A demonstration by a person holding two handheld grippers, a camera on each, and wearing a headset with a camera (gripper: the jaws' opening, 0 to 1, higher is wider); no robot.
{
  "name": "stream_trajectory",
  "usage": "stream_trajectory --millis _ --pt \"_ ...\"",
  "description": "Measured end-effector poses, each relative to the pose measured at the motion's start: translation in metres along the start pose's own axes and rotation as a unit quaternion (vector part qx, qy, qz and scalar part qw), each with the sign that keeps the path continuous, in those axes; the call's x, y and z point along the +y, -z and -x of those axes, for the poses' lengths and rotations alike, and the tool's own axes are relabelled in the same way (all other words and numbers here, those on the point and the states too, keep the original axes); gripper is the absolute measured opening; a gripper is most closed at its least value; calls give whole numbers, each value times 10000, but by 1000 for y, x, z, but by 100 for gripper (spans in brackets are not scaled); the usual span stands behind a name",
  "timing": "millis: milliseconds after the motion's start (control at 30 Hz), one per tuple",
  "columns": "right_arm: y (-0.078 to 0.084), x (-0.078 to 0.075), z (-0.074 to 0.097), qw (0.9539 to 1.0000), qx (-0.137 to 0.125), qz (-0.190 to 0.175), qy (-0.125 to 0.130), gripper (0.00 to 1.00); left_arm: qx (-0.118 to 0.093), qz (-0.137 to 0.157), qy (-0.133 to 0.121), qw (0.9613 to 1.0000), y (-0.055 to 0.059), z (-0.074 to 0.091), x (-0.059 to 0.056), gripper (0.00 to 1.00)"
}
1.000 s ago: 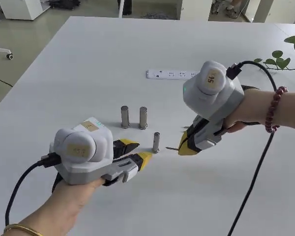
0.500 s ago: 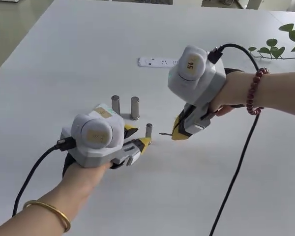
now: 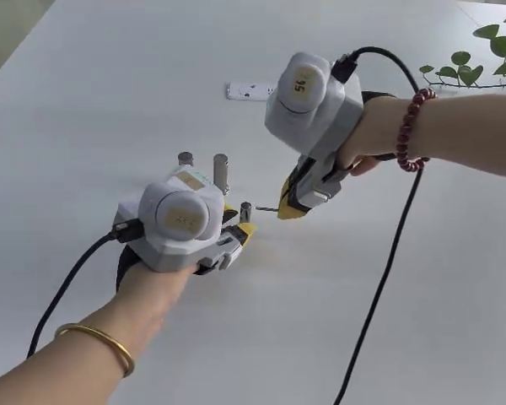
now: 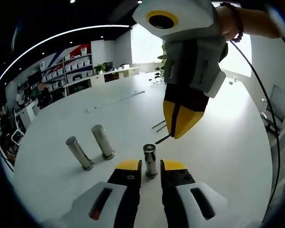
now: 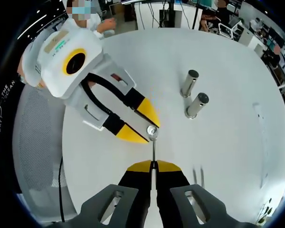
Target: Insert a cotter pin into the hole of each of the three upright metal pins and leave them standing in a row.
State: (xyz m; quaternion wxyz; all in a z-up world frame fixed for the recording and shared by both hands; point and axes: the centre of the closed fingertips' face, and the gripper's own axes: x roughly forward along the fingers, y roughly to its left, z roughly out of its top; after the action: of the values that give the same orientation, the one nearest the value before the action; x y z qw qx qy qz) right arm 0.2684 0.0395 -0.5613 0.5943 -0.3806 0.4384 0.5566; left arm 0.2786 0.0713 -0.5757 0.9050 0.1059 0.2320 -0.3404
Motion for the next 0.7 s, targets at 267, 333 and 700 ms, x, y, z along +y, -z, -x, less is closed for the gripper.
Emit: stream_trajectory --millis 267,333,700 --pt "1 0 -2 9999 85 56 -33 0 46 51 5 10000 3 -5 -1 12" --pt "0 1 -2 10000 65 35 -56 0 54 66 0 10000 3 -6 -1 10" --pt "-3 4 -3 9999 58 86 -72 0 69 113 5 9999 5 -8 0 7"
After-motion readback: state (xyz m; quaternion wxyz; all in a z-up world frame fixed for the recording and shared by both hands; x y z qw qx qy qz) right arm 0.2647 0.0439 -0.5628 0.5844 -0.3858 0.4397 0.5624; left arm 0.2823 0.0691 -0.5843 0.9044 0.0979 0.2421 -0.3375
